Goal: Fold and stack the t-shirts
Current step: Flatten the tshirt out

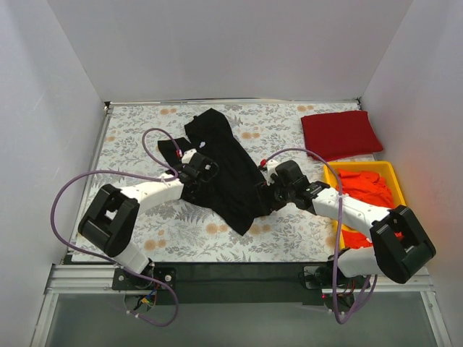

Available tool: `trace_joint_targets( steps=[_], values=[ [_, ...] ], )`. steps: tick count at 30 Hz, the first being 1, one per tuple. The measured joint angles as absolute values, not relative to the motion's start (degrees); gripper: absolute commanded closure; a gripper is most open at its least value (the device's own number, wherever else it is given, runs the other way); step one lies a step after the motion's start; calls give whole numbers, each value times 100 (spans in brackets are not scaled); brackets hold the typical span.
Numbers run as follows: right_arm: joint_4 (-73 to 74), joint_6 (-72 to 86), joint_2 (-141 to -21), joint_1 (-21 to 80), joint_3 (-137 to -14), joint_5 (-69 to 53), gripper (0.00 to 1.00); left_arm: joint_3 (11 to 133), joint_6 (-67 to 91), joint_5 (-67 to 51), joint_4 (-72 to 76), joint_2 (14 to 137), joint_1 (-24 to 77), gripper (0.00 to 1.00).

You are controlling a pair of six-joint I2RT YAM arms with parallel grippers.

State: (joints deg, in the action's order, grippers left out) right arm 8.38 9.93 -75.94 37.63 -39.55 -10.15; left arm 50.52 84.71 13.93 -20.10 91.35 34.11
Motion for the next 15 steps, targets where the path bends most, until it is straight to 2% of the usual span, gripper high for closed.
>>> trace_joint_targets(
  steps=[8, 15],
  values=[
    [751, 947, -8018, 4209, -4056, -1726, 45, 4670, 8438, 1852, -2324, 7854, 3409, 100],
    [764, 923, -8285, 4923, -4283, -1511, 48, 4156, 8584, 2036, -2585, 6897, 3402, 100]
  ],
)
